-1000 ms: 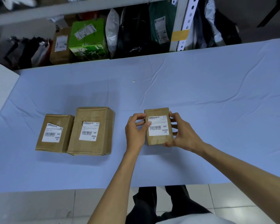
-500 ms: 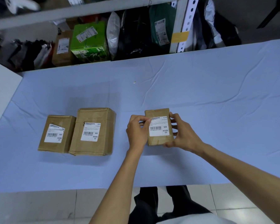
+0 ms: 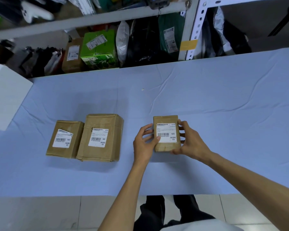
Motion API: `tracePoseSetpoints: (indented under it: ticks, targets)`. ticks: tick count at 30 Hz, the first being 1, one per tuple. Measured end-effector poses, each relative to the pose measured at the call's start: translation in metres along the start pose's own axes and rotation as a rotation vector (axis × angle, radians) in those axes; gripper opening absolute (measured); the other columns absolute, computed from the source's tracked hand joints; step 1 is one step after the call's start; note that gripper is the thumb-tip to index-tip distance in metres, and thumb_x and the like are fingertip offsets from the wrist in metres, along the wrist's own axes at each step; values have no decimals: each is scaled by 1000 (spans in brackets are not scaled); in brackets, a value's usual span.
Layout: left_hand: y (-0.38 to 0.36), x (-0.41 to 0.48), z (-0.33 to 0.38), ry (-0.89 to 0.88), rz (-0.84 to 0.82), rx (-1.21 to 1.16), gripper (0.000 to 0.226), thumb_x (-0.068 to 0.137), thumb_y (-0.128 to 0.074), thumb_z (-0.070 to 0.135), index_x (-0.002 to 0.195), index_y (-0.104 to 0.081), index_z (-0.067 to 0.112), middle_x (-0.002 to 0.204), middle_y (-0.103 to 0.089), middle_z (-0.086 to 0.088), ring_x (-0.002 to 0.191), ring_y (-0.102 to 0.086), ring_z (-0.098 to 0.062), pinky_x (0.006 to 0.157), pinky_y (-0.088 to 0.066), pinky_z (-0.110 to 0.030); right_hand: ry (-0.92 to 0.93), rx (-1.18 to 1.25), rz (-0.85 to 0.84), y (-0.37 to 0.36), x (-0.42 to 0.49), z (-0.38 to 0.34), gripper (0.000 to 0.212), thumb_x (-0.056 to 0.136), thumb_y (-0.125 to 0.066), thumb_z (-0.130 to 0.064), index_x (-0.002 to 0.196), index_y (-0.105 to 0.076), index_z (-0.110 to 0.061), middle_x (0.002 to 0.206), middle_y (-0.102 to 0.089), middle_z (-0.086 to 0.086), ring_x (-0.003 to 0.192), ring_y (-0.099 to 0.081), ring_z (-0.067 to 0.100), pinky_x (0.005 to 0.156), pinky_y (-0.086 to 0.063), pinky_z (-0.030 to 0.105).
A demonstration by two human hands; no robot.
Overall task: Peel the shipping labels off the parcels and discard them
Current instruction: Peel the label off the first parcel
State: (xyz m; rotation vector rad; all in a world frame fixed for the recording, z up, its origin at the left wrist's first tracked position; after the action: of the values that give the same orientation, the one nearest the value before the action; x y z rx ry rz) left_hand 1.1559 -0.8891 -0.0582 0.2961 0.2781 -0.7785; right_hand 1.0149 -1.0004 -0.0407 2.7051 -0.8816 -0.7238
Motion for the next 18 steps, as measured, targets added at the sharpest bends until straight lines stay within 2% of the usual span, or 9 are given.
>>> tracePoseSetpoints:
  ticks: [2,6,10,14,18]
  targets:
    - [-1,4,7,-50,7,61,40,79,-75,8,110,-62,29,109,-67,6,99,-66,-8,80,-57,-22,1,2,-6,0,0,-1,102,55,-88,-2,137,-30,-19,120,-49,-12,106,-58,11,68,-54,14]
    - [-4,12,16,-52,28,122,23,84,-72,18,102,-66,29,112,-66,4,91,-69,-10,76,-59,-25,-8,0,-16,-2,-1,-2,104,57,-86,2,140,-27,-18,117,-47,-15,99,-58,6,65,-52,11]
    - [-6,16,21,-43,93,267,9,83,-72,30,88,-66,34,102,-64,12,73,-62,6,80,-52,-25,-15,-8,-23,-2,-1,-1,103,58,-85,3,140,-26,-17,111,-46,-25,93,-58,-1,63,-51,10]
    - [-6,21,21,-45,149,336,7,82,-72,32,78,-65,34,94,-66,13,90,-61,-5,88,-48,-35,-17,-29,-23,-2,-2,-2,103,58,-85,2,140,-27,-18,109,-44,-29,95,-57,-2,65,-52,11]
    - [-8,24,24,-43,146,398,7,87,-67,26,81,-63,23,96,-67,4,86,-58,-9,82,-44,-28,-12,-42,-23,-3,-3,-3,105,58,-85,2,142,-25,-19,108,-43,-33,96,-57,-1,67,-53,13]
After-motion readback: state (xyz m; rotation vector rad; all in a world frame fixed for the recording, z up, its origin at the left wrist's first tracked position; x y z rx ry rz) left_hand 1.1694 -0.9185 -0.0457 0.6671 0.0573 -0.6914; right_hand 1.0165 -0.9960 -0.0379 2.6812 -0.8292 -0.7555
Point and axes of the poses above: each hand's wrist, its own x-axis towards the middle knuckle, its own y-axis out of the back of the hand, z = x × y, the point moved 6 cm from there along x, towards the middle knuckle
